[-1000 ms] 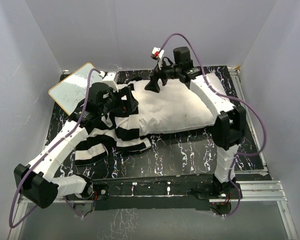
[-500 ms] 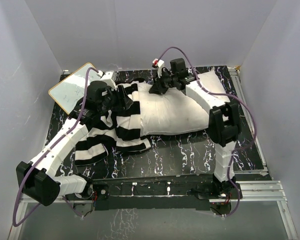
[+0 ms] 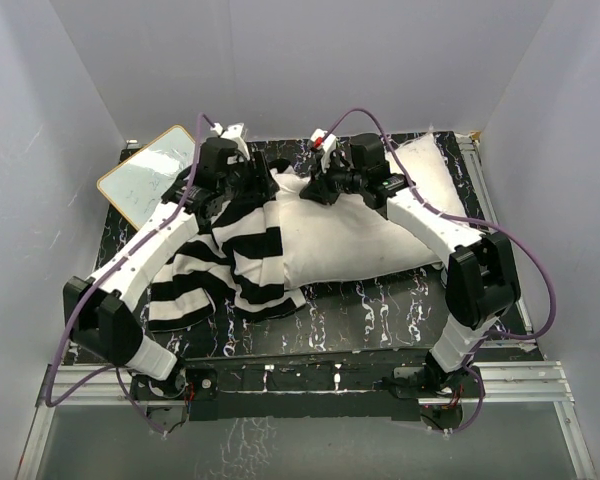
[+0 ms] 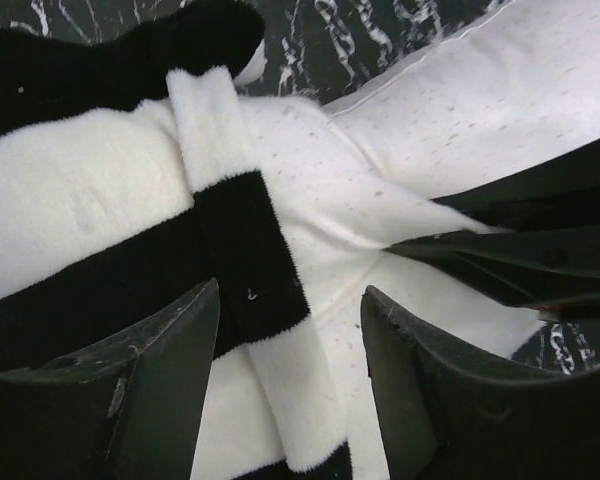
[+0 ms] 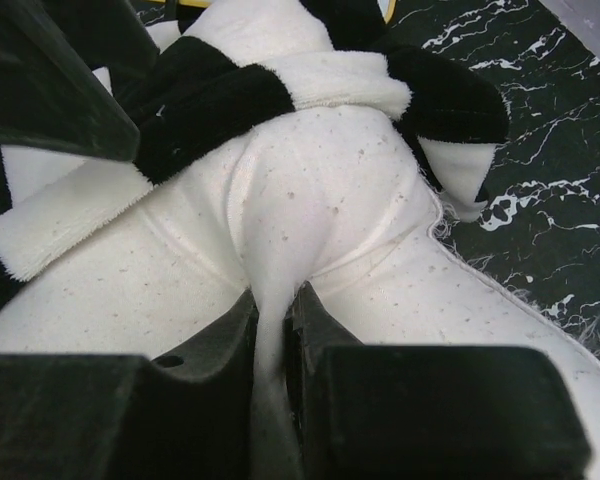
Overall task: Put the pillow into the pillowcase
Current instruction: Stuff the pillow into the pillowcase.
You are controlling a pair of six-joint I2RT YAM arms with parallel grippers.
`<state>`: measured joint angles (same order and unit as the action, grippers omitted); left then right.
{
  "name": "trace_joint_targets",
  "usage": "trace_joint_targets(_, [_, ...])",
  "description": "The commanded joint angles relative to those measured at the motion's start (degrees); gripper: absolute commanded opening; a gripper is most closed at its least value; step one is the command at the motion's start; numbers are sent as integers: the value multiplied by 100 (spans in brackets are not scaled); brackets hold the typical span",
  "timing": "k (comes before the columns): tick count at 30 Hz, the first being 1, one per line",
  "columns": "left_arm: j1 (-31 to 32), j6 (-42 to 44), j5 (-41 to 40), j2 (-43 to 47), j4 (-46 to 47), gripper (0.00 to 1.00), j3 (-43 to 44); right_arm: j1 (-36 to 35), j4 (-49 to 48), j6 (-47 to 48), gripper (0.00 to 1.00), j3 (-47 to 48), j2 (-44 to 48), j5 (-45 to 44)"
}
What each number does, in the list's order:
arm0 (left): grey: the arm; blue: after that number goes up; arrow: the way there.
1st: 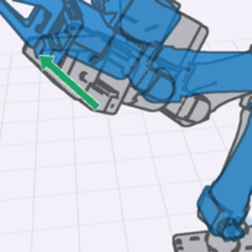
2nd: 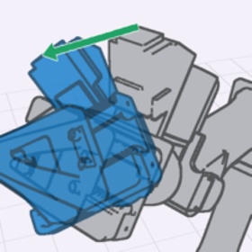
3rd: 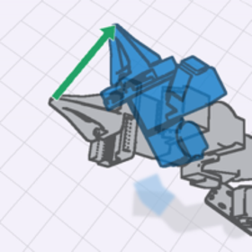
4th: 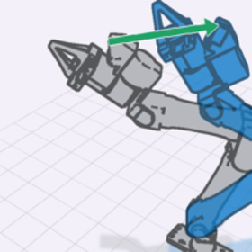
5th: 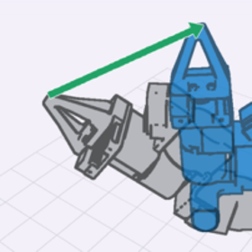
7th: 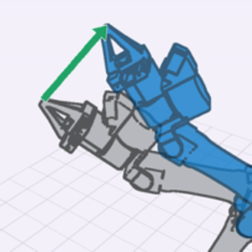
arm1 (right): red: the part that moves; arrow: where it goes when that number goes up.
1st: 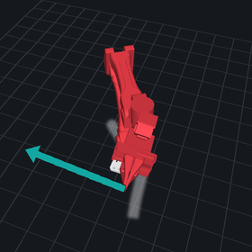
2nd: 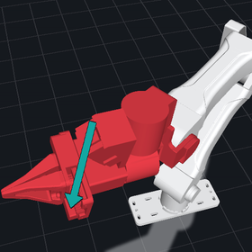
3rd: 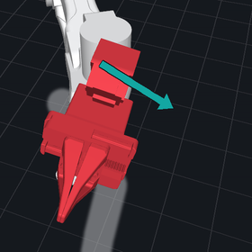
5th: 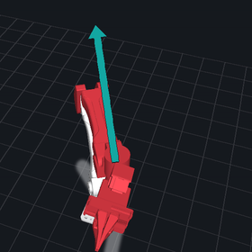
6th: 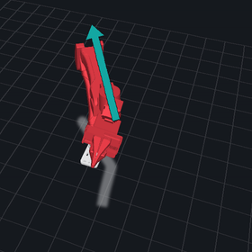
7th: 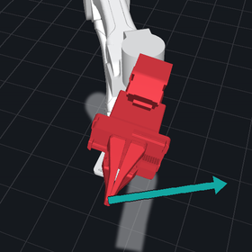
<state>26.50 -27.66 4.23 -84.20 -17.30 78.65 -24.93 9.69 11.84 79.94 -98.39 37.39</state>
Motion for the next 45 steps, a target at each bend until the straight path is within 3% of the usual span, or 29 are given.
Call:
trace_joint_targets(1, [172,211,-548,-167,-616,55,320,-43,-712,-116,8,-16,467,65])
trace_joint_targets(7, [207,477,-561,-542,-929,41,502,-46,-735,-85,8,-126,555,110])
trace_joint_targets(10, [206,445,-308,-639,-885,12,652,-47,-757,-66,8,-170,579,78])
trace_joint_targets(12, [237,460,-153,-684,-863,2,932,-43,-720,46,8,-113,549,-11])
trace_joint_targets(16, [518,757,162,-970,-840,0,2239,-28,-317,489,8,724,218,-397])
trace_joint_targets(19, [642,679,861,-1284,-520,0,3086,53,-73,573,8,1674,-71,-464])
trace_joint_targets(24, [657,240,1534,-1591,196,0,3521,194,433,591,8,3179,-356,-353])
trace_joint_targets(28, [659,40,1420,-1207,829,0,2243,269,403,796,8,2372,93,459])
trace_joint_targets(31, [657,-239,1329,-718,1782,0,471,269,-164,844,8,746,548,1047])
trace_joint_targets(37, [657,-541,1254,-292,2745,0,-1785,185,-1558,878,8,-2144,1246,1692])
trace_joint_targets(39, [656,-594,1328,-96,2887,7,-2282,186,-1504,1064,8,-2540,1422,1882])
trace_joint_targets(45, [657,-467,1134,1126,2567,43,-2853,181,-363,1831,8,-2479,1648,1946])
